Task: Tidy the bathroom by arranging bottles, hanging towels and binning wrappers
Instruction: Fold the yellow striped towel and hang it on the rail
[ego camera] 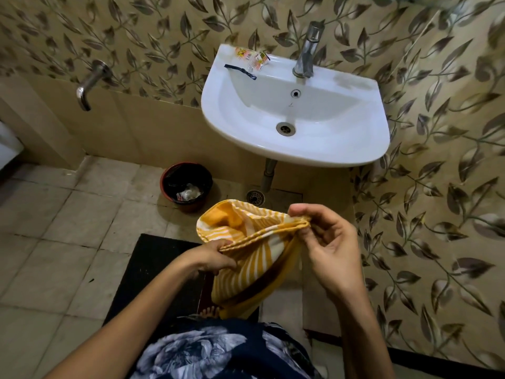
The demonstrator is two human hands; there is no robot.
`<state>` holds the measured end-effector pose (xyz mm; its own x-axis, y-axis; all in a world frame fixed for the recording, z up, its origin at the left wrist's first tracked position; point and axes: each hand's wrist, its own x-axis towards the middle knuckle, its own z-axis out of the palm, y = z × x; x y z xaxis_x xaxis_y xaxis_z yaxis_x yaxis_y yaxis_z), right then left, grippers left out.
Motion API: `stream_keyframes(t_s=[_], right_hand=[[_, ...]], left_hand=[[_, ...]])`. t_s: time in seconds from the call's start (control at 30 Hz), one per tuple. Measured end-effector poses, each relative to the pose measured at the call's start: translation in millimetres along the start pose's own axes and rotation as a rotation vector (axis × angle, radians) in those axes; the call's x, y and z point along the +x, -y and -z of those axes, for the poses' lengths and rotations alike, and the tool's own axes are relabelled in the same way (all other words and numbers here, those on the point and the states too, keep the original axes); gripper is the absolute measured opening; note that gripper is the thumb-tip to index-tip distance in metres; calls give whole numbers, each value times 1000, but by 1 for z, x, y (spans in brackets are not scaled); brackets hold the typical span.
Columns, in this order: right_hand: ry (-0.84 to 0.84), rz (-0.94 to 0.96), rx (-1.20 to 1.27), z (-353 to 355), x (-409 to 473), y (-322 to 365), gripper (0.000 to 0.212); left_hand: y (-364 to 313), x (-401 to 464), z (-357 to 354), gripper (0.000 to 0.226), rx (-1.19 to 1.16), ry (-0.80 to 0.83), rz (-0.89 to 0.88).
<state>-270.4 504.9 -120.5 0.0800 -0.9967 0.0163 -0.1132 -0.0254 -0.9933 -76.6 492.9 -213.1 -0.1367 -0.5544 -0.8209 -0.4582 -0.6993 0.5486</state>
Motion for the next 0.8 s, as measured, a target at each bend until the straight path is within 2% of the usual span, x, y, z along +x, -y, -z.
stream_keyframes(t_s=[0.23, 0.33, 0.43, 0.57, 0.67, 0.8], right_hand=[[-113, 141, 2, 29, 8, 13, 42], [-186, 136, -39, 40, 7, 9, 43], [-267, 116, -97, 48, 7, -4, 47], [-333, 73, -125, 53, 7, -22, 48], [-356, 54, -117, 51, 6, -27, 47], [-421, 56, -142, 49, 7, -34, 50]], left_hand=[[18, 13, 16, 49, 92, -187, 69], [17, 11, 24, 42, 49, -269, 71], [14, 7, 39, 46, -45, -340, 56], [11, -4, 53, 65, -200, -474, 47], [4, -12, 46, 89, -77, -627, 71], [-1, -24, 40, 117, -59, -739, -47]])
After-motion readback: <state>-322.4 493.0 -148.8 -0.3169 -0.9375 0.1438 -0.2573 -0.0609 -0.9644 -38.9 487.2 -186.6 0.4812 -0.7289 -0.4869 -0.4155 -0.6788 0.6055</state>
